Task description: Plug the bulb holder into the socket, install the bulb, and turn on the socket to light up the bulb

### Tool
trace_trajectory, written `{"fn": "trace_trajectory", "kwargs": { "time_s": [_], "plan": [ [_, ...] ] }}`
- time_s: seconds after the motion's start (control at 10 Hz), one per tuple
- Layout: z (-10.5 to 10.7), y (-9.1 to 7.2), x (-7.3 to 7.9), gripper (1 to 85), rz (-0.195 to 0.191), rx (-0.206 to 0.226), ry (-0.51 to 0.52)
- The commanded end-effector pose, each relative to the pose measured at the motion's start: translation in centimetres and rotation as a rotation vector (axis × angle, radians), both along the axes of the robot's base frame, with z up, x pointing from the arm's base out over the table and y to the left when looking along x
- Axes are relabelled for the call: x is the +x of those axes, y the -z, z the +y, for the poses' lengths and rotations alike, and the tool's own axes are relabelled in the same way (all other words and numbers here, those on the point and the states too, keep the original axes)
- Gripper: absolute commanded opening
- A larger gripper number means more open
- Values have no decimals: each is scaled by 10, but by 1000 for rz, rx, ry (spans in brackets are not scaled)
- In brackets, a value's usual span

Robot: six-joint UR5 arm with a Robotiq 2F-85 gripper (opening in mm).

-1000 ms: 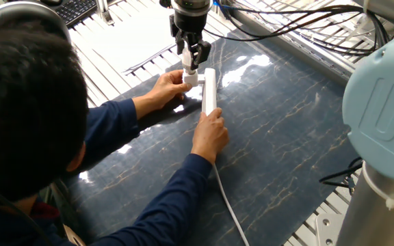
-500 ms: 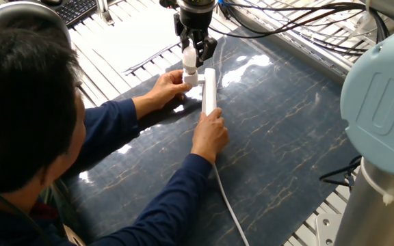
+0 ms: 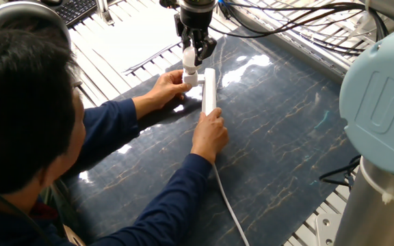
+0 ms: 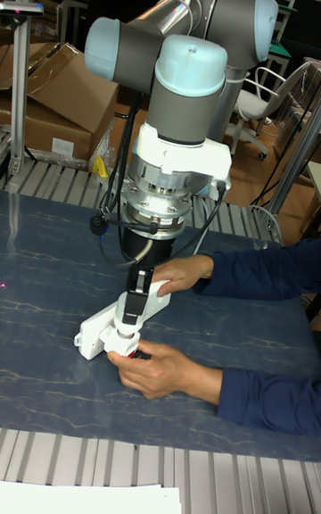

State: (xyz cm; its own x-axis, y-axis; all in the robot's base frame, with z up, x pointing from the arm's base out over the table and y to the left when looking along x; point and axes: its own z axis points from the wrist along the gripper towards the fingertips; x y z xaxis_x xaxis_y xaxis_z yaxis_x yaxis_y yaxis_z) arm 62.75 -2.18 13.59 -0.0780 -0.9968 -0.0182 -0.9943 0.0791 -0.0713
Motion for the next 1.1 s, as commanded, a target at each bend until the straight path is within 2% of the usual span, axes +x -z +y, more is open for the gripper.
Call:
{"fn": "trace_trajectory", "kwargs": {
  "time_s": [0.0, 0.7, 1.0],
  "plan": [
    [2, -1, -1, 10, 2, 3, 57],
    [9, 0, -4, 10, 26, 24, 144],
    [12, 2, -7, 10, 43, 53, 209]
  ]
}}
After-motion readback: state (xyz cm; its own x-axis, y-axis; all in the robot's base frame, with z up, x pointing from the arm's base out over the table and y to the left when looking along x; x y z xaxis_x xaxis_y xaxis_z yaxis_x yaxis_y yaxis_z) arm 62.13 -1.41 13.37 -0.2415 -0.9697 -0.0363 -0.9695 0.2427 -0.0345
